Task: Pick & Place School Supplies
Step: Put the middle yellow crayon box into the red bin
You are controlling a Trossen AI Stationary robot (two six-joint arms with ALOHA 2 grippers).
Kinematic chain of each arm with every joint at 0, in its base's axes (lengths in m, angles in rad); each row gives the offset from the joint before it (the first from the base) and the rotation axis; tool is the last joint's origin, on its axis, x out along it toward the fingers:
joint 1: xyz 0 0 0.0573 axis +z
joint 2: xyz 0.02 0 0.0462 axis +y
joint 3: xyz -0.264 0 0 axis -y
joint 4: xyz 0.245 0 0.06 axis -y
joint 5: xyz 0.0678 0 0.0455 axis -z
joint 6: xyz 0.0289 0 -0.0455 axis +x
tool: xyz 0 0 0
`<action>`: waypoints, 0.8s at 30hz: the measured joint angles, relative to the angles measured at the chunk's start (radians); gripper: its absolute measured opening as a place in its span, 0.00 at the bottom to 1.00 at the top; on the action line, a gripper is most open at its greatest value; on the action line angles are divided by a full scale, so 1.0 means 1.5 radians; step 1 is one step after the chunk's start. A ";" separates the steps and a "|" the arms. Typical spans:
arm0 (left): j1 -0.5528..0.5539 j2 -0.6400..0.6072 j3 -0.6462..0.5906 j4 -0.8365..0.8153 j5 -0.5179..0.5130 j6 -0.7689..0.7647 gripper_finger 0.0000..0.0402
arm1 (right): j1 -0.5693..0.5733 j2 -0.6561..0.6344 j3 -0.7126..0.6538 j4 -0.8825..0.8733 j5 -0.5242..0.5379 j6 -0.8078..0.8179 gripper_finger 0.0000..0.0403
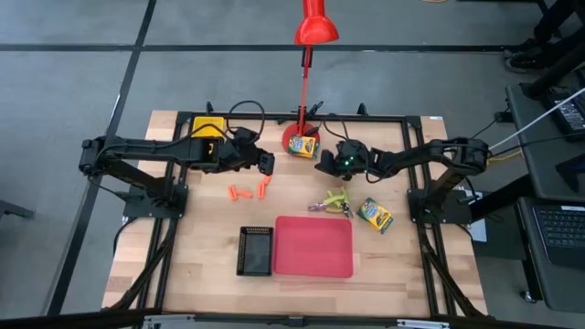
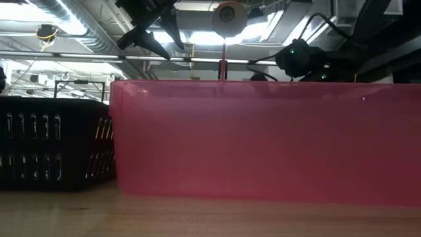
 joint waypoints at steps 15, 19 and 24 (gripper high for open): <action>0.000 0.000 0.000 0.000 0.000 0.000 0.50 | -0.018 0.000 0.000 -0.027 0.096 -0.009 0.24; 0.000 0.000 0.000 0.000 0.000 0.000 0.50 | -0.018 0.000 0.000 -0.028 0.107 -0.013 0.24; 0.000 0.000 0.000 0.001 0.000 0.000 0.50 | -0.018 0.000 0.000 -0.028 0.115 -0.018 0.24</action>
